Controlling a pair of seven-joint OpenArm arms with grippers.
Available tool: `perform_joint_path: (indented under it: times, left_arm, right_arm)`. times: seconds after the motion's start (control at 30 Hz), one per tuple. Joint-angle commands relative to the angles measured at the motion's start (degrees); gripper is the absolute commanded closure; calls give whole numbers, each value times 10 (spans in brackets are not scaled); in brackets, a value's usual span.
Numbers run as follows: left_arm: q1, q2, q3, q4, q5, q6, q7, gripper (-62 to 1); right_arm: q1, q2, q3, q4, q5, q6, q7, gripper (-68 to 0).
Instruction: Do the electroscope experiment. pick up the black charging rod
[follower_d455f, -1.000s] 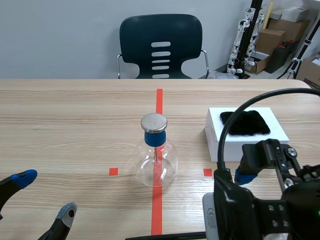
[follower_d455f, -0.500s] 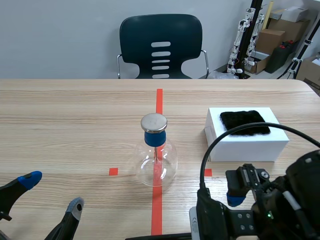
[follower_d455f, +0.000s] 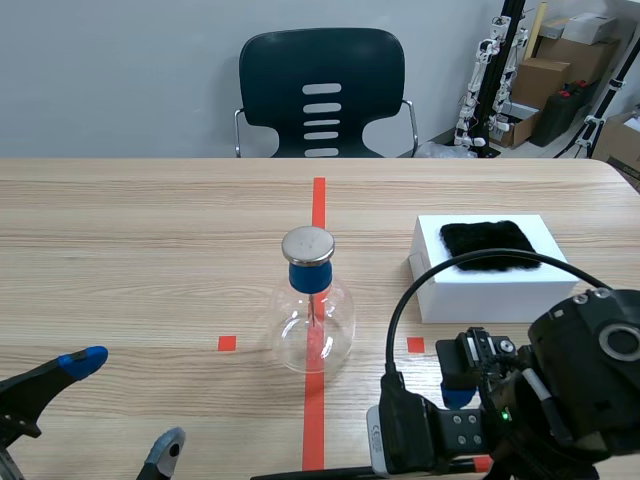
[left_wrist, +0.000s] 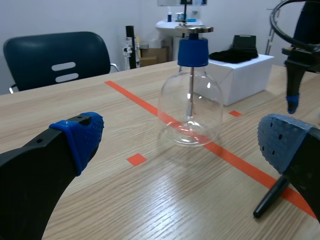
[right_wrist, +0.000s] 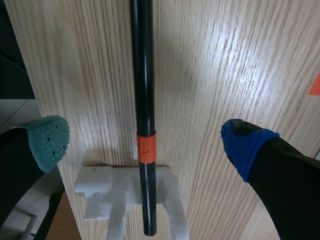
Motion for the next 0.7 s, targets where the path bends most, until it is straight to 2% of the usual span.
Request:
perform_joint_path:
  times: [0.0, 0.3, 0.47, 0.67]
  left_arm:
    - [-2, 1, 0, 4, 1, 1, -5, -623]
    - [-3, 4, 0, 4, 9, 1, 7, -623]
    - [-4, 10, 0, -3, 9, 1, -10, -623]
    - [-12, 12, 0, -24, 12, 1, -41, -623]
  right_arm:
    - [7, 6, 3, -4, 0, 5, 8, -627]
    - [7, -2, 3, -25, 0, 5, 12, -625]
    - [7, -2, 3, -26, 0, 5, 12, -562]
    - [6, -2, 3, -26, 0, 5, 11, -559]
